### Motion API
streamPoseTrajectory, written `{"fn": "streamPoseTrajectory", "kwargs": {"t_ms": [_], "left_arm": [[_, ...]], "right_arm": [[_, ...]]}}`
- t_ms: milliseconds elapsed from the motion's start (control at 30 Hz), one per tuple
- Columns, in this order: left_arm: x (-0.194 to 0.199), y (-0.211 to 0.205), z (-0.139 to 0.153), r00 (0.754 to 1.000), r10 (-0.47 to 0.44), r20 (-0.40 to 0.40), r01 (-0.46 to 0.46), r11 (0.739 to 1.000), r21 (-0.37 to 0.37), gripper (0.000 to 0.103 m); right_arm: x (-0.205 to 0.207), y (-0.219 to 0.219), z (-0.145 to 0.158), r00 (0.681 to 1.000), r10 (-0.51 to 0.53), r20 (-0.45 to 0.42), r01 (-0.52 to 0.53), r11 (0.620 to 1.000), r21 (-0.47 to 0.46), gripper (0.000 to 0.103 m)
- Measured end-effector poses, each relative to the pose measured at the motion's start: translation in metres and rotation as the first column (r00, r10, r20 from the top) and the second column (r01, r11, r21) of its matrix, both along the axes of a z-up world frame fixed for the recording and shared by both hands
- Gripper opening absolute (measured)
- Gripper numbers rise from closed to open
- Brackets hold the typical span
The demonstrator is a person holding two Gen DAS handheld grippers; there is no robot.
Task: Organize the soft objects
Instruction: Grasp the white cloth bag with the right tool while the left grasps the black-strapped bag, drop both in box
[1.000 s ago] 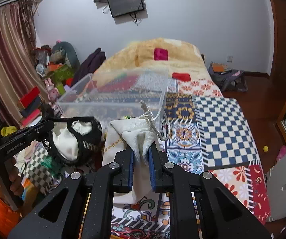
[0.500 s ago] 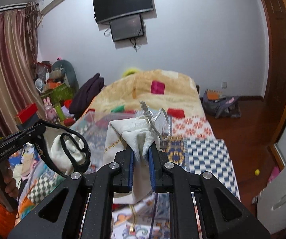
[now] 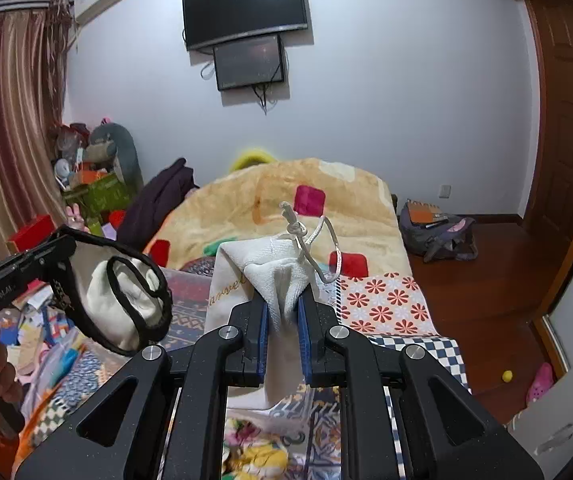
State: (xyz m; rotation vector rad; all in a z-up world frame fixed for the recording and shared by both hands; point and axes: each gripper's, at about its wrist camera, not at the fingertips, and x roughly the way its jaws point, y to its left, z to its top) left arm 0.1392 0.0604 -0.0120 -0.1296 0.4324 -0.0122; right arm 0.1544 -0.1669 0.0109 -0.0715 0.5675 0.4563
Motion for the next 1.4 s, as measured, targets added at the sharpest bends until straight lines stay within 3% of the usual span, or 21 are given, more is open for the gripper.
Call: {"fn": "streamPoseTrajectory", "kwargs": {"t_ms": [367, 567, 667, 733, 800, 867, 1067, 1233, 1400], "left_arm": [[0.044, 0.001, -0.073, 0.977, -0.035, -0.21, 0.034, 0.999, -0.005, 0.009], [0.05, -0.007, -0.088, 0.959, -0.062, -0.275, 0.062, 0.998, -0.007, 0.009], [0.049, -0.009, -0.089, 0.956, -0.054, -0.288, 0.057, 0.998, 0.004, 0.011], [0.047, -0.008, -0.087, 0.956, -0.051, -0.289, 0.054, 0.999, 0.004, 0.021], [0.043, -0.008, -0.083, 0.957, -0.047, -0.285, 0.051, 0.999, 0.005, 0.029], [0.037, -0.007, -0.077, 0.961, -0.044, -0.274, 0.048, 0.999, 0.008, 0.039], [0.016, -0.01, -0.052, 0.975, -0.04, -0.22, 0.047, 0.999, 0.026, 0.062], [-0.008, -0.012, -0.032, 0.985, -0.029, -0.173, 0.034, 0.999, 0.027, 0.093], [-0.032, -0.012, -0.025, 0.986, -0.016, -0.163, 0.023, 0.999, 0.044, 0.099]], "right_arm": [[0.024, 0.027, -0.057, 0.991, 0.044, -0.129, -0.062, 0.988, -0.139, 0.012], [0.027, 0.042, -0.07, 0.98, 0.083, -0.18, -0.118, 0.974, -0.195, 0.012], [0.026, 0.044, -0.072, 0.978, 0.087, -0.188, -0.126, 0.969, -0.21, 0.017], [0.026, 0.044, -0.069, 0.976, 0.092, -0.197, -0.133, 0.97, -0.205, 0.031], [0.024, 0.042, -0.064, 0.978, 0.092, -0.189, -0.129, 0.973, -0.193, 0.056], [0.019, 0.04, -0.057, 0.983, 0.089, -0.158, -0.119, 0.974, -0.193, 0.064], [0.001, 0.035, -0.031, 0.991, 0.094, -0.099, -0.11, 0.979, -0.17, 0.078], [-0.02, 0.025, -0.009, 0.994, 0.103, -0.048, -0.109, 0.984, -0.141, 0.084], [-0.041, 0.015, 0.001, 0.994, 0.108, -0.015, -0.109, 0.987, -0.122, 0.097]]}}
